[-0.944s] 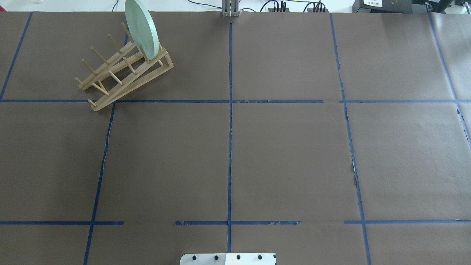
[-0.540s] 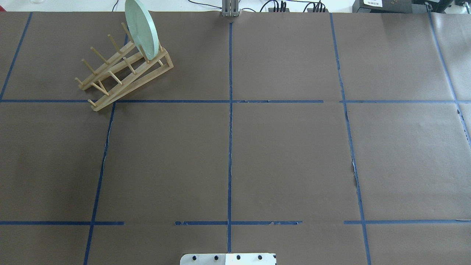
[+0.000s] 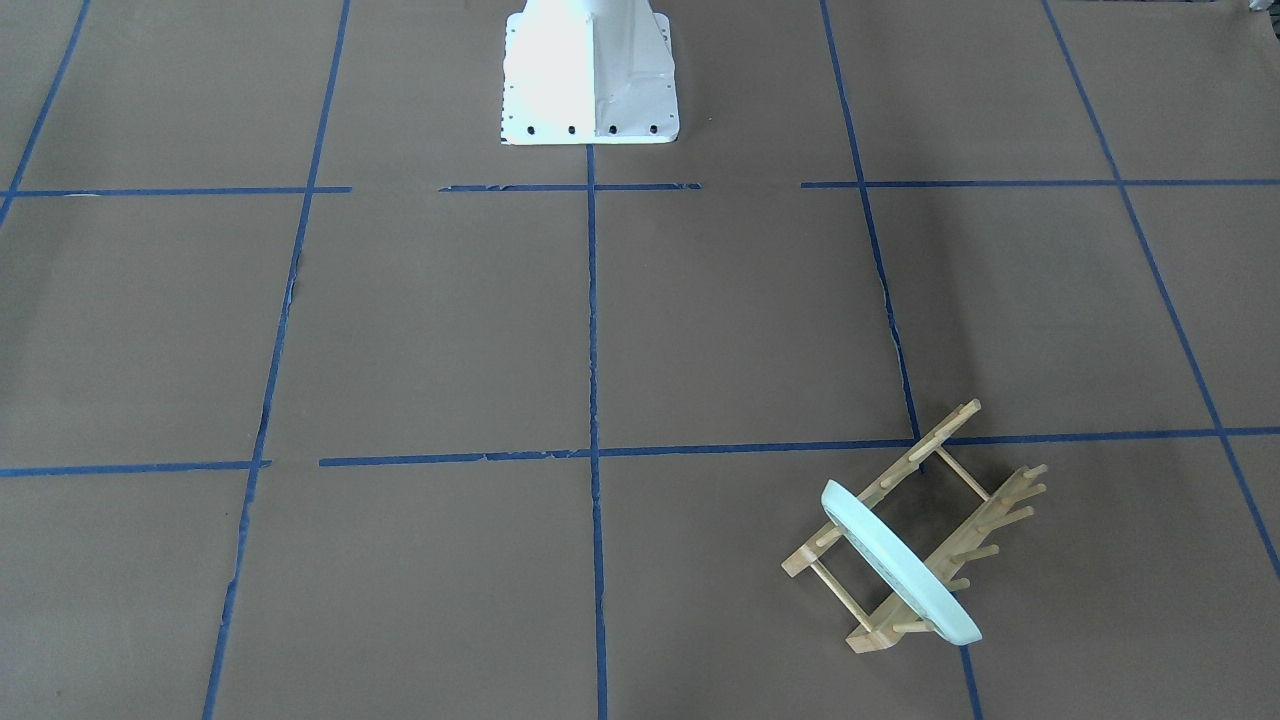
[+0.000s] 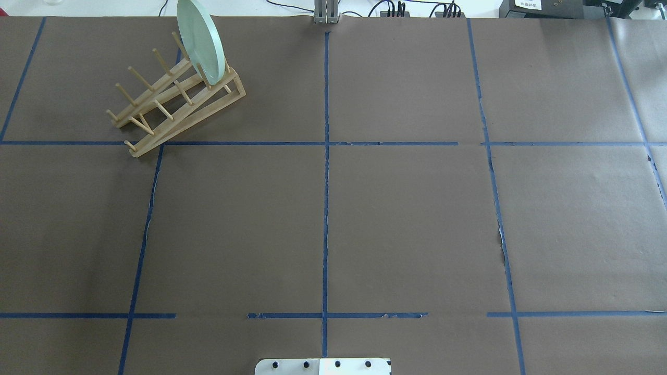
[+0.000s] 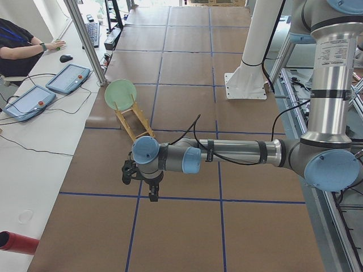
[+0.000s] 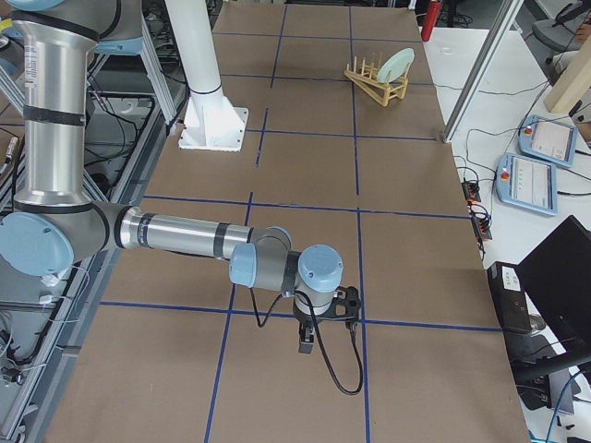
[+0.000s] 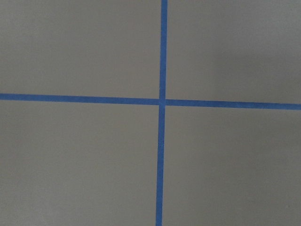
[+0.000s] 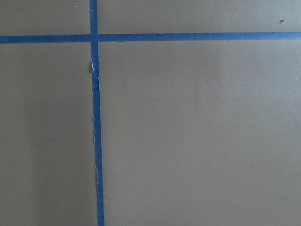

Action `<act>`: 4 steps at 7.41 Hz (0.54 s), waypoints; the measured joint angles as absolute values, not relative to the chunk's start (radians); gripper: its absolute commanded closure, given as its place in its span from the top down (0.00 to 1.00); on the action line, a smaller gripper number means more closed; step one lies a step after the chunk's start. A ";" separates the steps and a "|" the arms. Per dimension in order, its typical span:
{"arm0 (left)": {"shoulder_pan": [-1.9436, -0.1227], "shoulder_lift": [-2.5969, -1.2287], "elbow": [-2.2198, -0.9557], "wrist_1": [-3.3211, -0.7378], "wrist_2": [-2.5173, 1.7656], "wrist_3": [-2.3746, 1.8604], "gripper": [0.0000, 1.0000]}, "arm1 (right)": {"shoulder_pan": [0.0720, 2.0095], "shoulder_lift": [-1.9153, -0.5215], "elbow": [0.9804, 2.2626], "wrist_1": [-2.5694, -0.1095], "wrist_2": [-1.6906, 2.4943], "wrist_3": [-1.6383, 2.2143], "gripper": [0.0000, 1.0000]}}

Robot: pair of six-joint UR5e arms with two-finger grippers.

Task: Place plate on rack

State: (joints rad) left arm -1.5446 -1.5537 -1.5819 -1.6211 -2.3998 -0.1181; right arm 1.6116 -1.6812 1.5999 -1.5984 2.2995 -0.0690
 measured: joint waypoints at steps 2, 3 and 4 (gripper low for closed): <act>-1.574 -1.556 -1.609 -1.522 -2.394 -0.117 1.00 | 1.611 -1.681 1.600 -1.598 2.299 -0.069 1.00; -1.584 -1.553 -1.634 -1.498 -2.393 -0.114 1.00 | 1.611 -1.681 1.600 -1.598 2.299 -0.069 1.00; -1.590 -1.547 -1.649 -1.489 -2.391 -0.102 1.00 | 1.611 -1.681 1.600 -1.598 2.299 -0.069 1.00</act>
State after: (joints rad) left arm -1.5898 -1.5467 -1.6485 -1.4887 -2.3915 -0.1017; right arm 1.6107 -1.6813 1.5999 -1.5984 2.2994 -0.0690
